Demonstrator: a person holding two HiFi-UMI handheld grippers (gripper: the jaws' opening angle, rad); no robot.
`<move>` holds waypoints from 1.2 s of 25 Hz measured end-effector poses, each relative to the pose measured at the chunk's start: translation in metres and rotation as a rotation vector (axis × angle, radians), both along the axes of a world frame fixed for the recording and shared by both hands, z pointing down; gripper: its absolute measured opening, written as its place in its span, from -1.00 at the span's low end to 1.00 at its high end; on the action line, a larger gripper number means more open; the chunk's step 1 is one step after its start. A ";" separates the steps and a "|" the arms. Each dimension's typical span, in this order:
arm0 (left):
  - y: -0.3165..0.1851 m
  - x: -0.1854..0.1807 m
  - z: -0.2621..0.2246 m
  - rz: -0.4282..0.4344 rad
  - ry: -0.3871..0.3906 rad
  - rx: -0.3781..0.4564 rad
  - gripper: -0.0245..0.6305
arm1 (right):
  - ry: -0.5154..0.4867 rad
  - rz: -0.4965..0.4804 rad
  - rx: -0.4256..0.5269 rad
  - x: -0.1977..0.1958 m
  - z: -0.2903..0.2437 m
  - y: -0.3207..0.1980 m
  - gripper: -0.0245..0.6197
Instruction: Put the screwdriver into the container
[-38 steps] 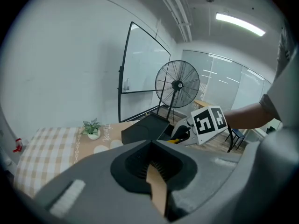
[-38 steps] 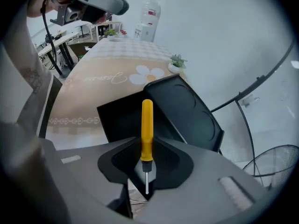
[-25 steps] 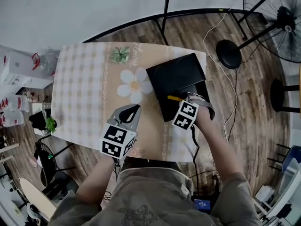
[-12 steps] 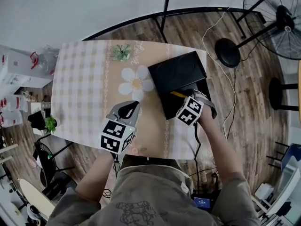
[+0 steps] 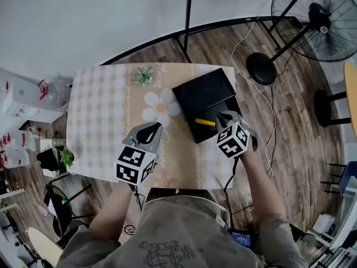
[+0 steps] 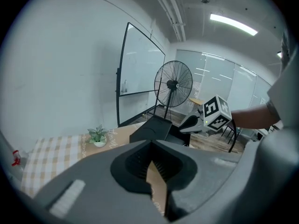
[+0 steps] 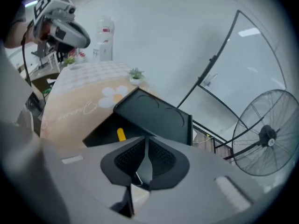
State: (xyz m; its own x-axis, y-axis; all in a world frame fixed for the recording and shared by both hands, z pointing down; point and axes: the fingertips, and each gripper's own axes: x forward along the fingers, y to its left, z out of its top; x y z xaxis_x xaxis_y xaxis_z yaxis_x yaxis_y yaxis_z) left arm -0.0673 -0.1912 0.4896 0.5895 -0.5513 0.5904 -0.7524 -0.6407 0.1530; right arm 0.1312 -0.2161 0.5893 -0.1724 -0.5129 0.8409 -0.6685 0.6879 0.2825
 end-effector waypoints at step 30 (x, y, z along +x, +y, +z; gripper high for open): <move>0.038 -0.016 -0.176 0.061 0.109 0.359 -0.92 | -0.757 0.256 0.470 -0.049 -0.283 0.107 -0.84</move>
